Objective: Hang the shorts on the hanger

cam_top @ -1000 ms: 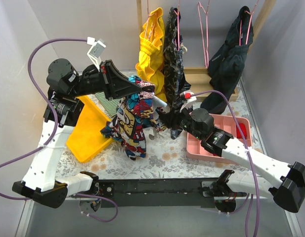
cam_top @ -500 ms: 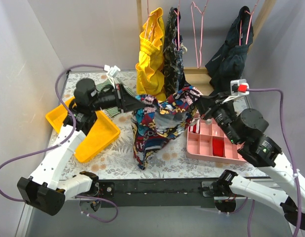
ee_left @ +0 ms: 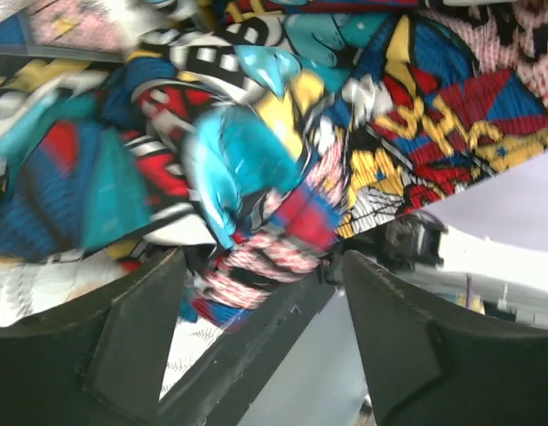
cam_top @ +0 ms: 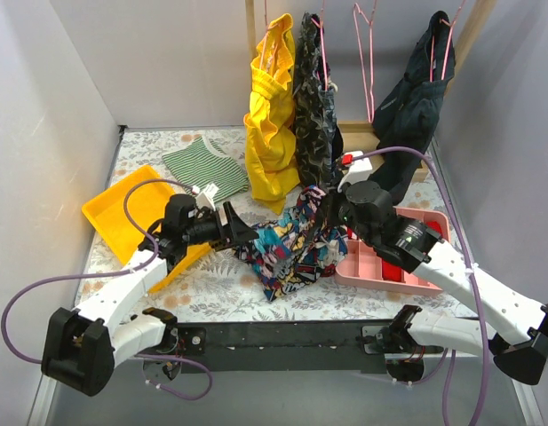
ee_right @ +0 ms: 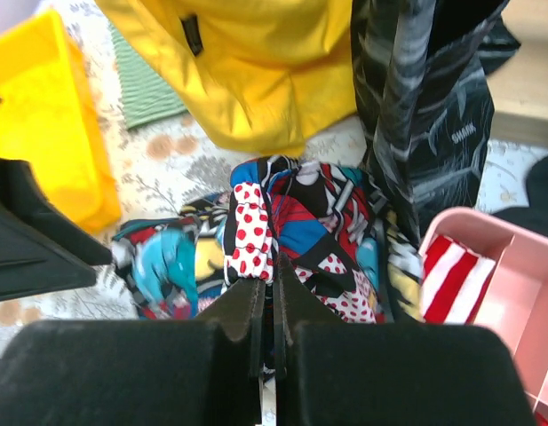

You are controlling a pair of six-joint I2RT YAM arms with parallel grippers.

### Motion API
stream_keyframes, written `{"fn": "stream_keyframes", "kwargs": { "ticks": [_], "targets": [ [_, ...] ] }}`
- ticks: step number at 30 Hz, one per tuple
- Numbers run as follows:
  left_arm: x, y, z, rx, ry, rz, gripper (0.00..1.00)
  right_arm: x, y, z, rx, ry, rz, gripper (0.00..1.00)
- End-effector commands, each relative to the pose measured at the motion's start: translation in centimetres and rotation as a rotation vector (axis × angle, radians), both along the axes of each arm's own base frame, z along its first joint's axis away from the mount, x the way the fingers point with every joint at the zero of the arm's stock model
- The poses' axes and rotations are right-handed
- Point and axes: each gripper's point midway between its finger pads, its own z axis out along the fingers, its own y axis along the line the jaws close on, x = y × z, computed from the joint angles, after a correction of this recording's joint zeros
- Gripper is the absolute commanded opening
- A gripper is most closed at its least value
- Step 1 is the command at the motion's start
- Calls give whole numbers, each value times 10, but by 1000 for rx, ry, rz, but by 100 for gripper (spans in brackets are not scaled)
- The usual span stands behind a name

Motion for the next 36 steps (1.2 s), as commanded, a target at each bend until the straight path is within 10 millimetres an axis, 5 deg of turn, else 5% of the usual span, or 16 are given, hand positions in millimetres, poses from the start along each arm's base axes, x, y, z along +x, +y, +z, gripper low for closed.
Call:
{"fn": "stream_keyframes", "kwargs": {
  "ticks": [1,10,14,18,29,36],
  "targets": [
    [-16,23,-38,78,129,186,73,6,-4,11,44,-28,-54,1],
    [-64,31,-81,118,304,453,56,6,0,5,61,-14,-49,1],
    [-79,14,-94,145,335,467,48,6,1,4,62,-13,-48,1],
    [-99,-26,-95,205,316,400,48,5,0,8,72,-21,-51,1],
    [-95,-95,-89,208,234,283,52,1,0,12,89,-18,-37,1],
    [-87,-96,-91,274,198,340,54,-1,1,14,103,-19,-27,1]
  ]
}}
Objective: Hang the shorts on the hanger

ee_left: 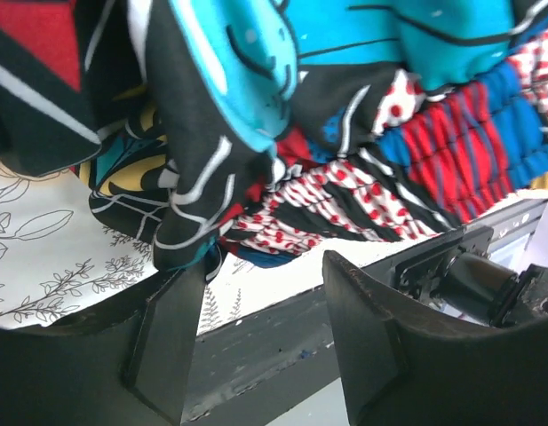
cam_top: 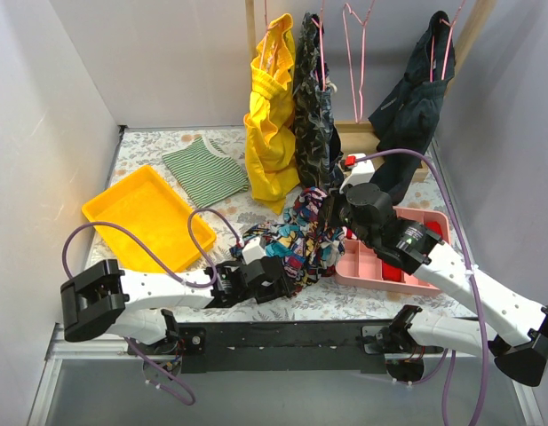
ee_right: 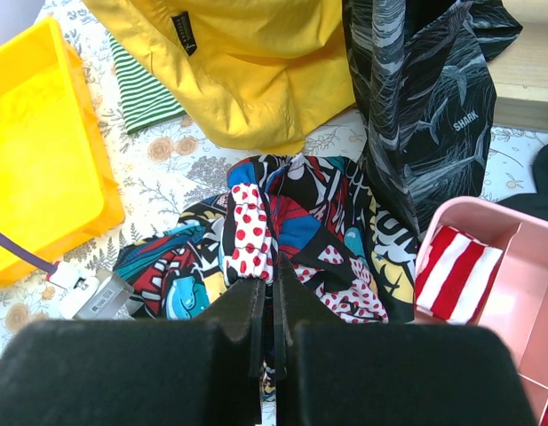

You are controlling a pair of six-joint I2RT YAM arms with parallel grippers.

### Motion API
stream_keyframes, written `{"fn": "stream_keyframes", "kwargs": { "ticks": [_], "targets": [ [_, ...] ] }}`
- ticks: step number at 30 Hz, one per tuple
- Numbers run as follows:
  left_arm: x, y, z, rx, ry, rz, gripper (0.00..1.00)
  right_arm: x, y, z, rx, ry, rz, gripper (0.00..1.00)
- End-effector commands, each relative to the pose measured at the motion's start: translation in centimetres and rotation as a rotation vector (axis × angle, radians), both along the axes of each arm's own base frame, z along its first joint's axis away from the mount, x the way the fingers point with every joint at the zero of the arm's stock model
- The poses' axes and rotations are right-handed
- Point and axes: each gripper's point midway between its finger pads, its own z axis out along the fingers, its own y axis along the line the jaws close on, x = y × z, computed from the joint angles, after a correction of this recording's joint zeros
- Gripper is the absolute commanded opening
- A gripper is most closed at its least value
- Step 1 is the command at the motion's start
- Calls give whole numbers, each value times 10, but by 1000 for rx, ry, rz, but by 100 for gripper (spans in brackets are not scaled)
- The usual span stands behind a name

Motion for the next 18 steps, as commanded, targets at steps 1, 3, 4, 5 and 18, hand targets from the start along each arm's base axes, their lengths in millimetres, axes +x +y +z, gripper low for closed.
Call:
{"fn": "stream_keyframes", "kwargs": {
  "ticks": [1,3,4,5,18],
  "targets": [
    [18,-2,17,-19,-31,130,54,0,4,26,87,-53,5,1],
    [23,-2,23,18,-61,124,53,1,3,26,88,-53,1,1],
    [26,0,25,41,-80,129,53,0,3,26,86,-54,4,1],
    [26,6,23,87,-88,123,53,0,3,26,87,-53,3,1],
    [16,20,9,359,-168,-43,50,-1,3,26,96,-55,3,1]
  ]
}}
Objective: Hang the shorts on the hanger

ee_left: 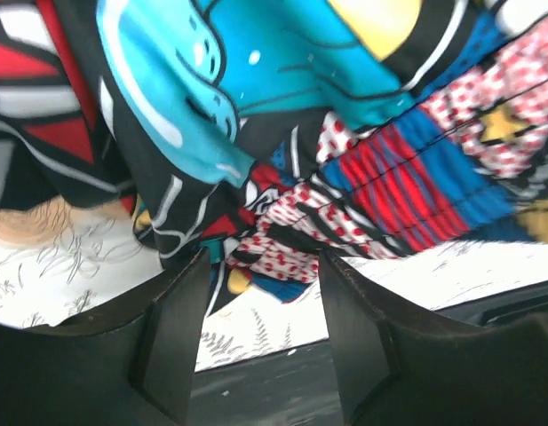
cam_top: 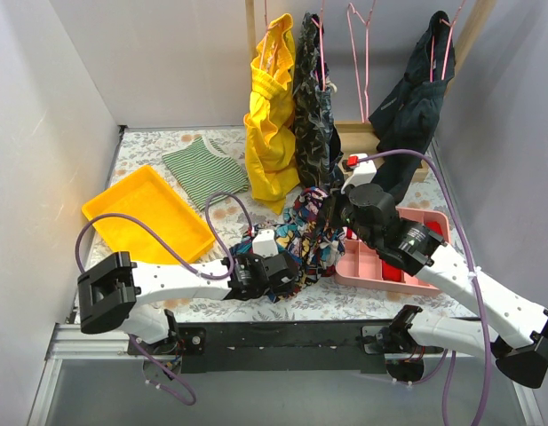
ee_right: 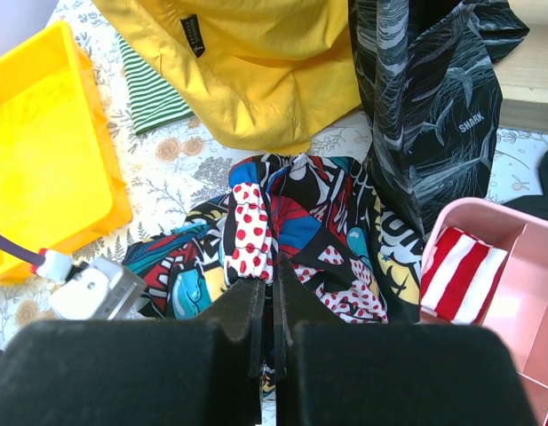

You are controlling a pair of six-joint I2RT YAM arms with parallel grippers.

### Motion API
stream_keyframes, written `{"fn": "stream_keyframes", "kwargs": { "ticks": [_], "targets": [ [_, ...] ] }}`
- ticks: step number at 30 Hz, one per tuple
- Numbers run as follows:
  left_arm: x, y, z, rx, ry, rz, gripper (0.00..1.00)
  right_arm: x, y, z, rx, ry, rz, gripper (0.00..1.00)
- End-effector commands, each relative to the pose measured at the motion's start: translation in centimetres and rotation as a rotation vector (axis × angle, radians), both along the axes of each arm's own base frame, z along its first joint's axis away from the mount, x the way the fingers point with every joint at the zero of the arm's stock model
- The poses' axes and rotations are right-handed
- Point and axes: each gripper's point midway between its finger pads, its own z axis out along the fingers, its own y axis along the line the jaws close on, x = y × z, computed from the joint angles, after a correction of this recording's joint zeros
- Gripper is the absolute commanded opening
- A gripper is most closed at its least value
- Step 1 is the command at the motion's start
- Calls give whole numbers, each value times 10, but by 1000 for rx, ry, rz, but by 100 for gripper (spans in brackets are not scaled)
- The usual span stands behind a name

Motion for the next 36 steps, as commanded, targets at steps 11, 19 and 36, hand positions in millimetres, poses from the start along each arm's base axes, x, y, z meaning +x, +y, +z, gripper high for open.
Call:
{"fn": "stream_keyframes", "kwargs": {
  "ticks": [11,19,36],
  "targets": [
    [-29,-8,-20,-70,14,74,54,0,1,22,80,-49,-6,1],
    [1,-6,-15,-56,-76,145,48,-3,-1,25,92,-52,-5,1],
    [33,53,-8,-51,-215,398,49,-9,-5,25,109,-40,-1,1]
  ]
}}
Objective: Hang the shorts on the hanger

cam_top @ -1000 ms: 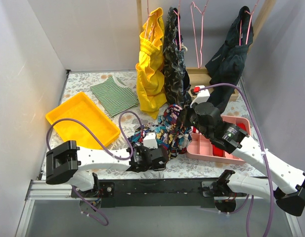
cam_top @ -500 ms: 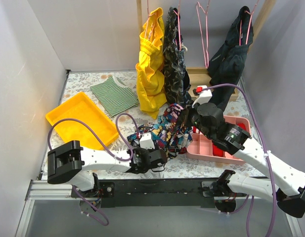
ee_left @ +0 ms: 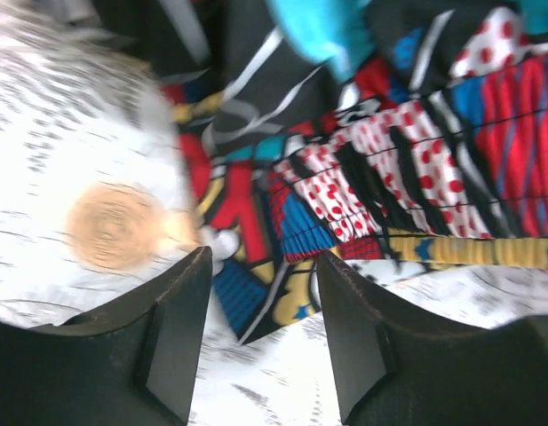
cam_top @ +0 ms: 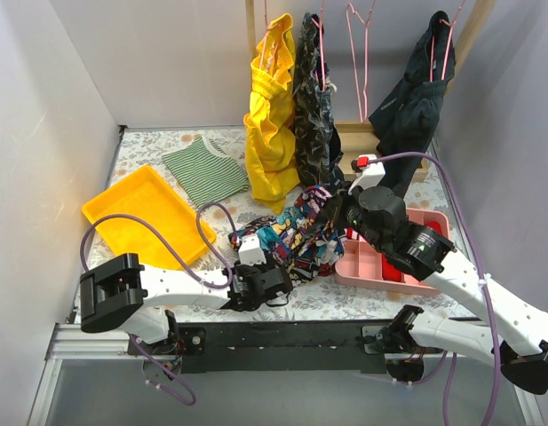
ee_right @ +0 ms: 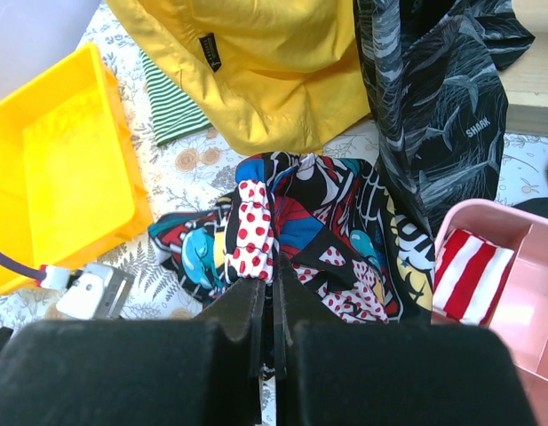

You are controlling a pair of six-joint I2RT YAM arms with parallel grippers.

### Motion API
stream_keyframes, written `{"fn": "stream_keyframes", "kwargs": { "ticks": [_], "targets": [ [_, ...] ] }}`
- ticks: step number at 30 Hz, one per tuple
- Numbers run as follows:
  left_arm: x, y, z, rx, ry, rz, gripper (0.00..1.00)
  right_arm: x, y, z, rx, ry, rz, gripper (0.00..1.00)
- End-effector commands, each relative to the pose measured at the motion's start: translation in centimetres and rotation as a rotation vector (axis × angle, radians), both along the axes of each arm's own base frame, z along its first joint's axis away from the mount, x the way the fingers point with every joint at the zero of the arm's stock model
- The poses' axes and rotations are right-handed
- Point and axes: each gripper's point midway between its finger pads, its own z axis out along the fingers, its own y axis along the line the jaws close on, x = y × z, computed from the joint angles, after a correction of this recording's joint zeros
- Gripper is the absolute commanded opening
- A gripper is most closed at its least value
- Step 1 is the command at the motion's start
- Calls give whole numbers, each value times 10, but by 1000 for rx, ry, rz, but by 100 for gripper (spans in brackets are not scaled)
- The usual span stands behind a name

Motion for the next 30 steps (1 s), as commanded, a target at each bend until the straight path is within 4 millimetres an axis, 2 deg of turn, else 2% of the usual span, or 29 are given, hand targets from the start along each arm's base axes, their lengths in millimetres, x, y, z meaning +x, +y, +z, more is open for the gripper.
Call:
{"fn": "stream_keyframes", "kwargs": {
  "ticks": [1,3,4,9,10,19,24,26,30],
  "targets": [
    [22,21,23,-131,-113,222,48,-2,-1,9,47,-18,-3,1],
    [27,21,29,-148,-149,234,47,-3,-1,9,48,-16,-2,1],
    [29,21,31,-153,-160,241,42,-3,-1,8,48,-14,-2,1],
    [40,24,46,-181,-255,243,37,-4,-2,9,47,-13,1,1],
    [43,14,58,-250,-282,234,36,-4,-2,8,45,-12,1,1],
    [41,-6,43,-218,-283,74,33,-4,2,5,47,-5,11,1],
    [40,3,21,-171,-241,69,27,-5,2,5,47,-4,13,1],
    [41,-2,23,-190,-251,47,26,-5,1,3,46,-2,13,1],
    [36,-2,11,-165,-226,18,26,-5,0,2,44,0,9,1]
  ]
}}
